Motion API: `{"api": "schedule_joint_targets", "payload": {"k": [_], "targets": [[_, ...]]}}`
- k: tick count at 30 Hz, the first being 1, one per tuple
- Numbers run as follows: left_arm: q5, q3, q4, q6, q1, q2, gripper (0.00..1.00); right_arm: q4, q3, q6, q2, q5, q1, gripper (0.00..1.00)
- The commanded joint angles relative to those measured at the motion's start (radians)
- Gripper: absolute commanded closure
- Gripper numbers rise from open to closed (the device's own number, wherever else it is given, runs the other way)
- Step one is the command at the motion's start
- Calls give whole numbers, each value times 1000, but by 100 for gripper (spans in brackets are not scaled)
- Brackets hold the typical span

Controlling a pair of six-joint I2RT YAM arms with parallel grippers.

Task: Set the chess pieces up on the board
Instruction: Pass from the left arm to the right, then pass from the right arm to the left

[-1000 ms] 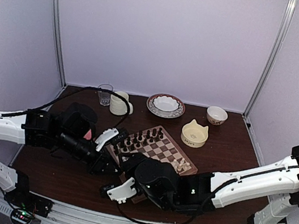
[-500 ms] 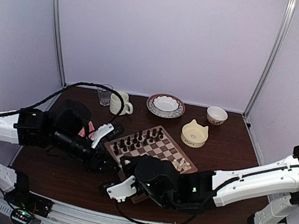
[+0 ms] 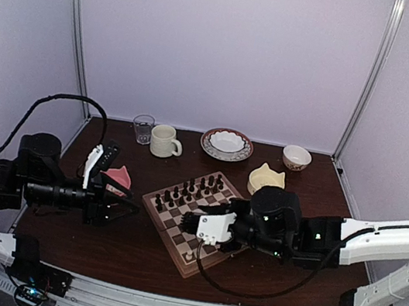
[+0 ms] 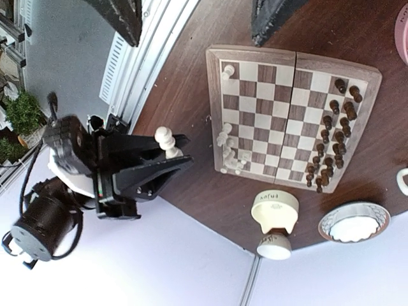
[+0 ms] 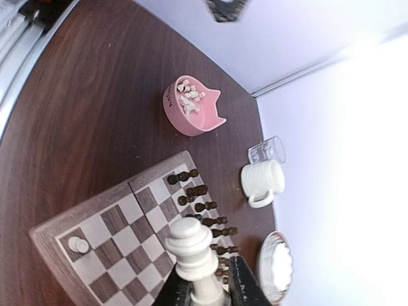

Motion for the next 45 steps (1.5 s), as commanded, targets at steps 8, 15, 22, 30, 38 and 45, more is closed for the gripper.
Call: {"api": "schedule_joint_targets", "payload": {"k": [8, 15, 22, 30, 38, 45], "targets": [[-27, -214, 470, 149, -1, -36, 42, 318, -115, 683, -24, -504, -207, 100], [0, -246, 662, 165, -1, 102, 42, 464, -65, 909, 131, -589, -210, 100], [13, -268, 777, 146, -3, 176, 45, 532, -67, 977, 206, -613, -205, 100], [31, -241, 775, 137, -4, 233, 49, 525, -56, 980, 217, -616, -199, 100], [40, -235, 785, 131, -4, 251, 52, 484, -28, 961, 239, -610, -186, 100], [28, -229, 787, 125, -4, 266, 59, 466, -15, 949, 248, -609, -174, 100]]}}
